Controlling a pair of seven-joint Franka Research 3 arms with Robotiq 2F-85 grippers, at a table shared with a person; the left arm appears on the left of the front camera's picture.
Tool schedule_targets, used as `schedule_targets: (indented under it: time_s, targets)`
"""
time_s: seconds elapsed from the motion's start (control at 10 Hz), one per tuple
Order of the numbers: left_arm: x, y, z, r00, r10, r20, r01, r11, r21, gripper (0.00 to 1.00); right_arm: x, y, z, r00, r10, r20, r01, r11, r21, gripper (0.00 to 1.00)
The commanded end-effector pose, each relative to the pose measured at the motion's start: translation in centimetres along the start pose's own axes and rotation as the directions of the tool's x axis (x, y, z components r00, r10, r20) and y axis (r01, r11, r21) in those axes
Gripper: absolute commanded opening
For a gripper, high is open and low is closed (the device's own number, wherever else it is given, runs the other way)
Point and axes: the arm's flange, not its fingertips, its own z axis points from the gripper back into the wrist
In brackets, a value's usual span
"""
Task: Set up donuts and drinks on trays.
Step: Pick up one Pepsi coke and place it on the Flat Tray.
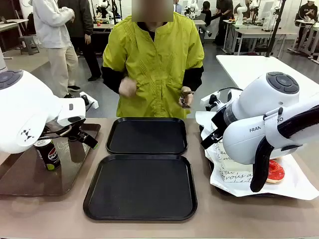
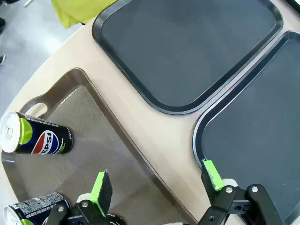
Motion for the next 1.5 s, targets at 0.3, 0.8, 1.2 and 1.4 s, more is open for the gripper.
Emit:
schedule_targets:
  time_s: [0.3, 0.8, 1.2, 1.4]
  targets:
    - [0.0, 0.0, 0.0, 1.0, 0.0, 0.0, 0.0, 1.0, 0.0, 1.0, 0.0, 0.0, 0.0, 1.0, 0.0, 0.0, 0.0, 1.0, 0.0, 1.0]
    - [0.0, 0.0, 0.0, 1.0, 0.0, 0.0, 0.0, 1.0, 0.0, 1.0, 0.0, 0.0, 0.0, 1.0, 0.0, 0.0, 0.0, 1.0, 0.0, 1.0]
    - [-1.2, -0.1, 2.1, 0.999, -0.02, -0.034, 0.021, 0.999, 0.026, 1.0, 0.0, 0.0, 0.0, 1.0, 0.0, 0.0, 0.0, 1.0, 0.0, 1.0]
    - [-6.4, -1.4, 8.1, 0.991, -0.081, -0.11, 0.082, 0.997, 0.005, 1.0, -4.7, 2.9, 6.1, 0.999, 0.003, -0.048, -0.006, 0.998, -0.056, 1.0]
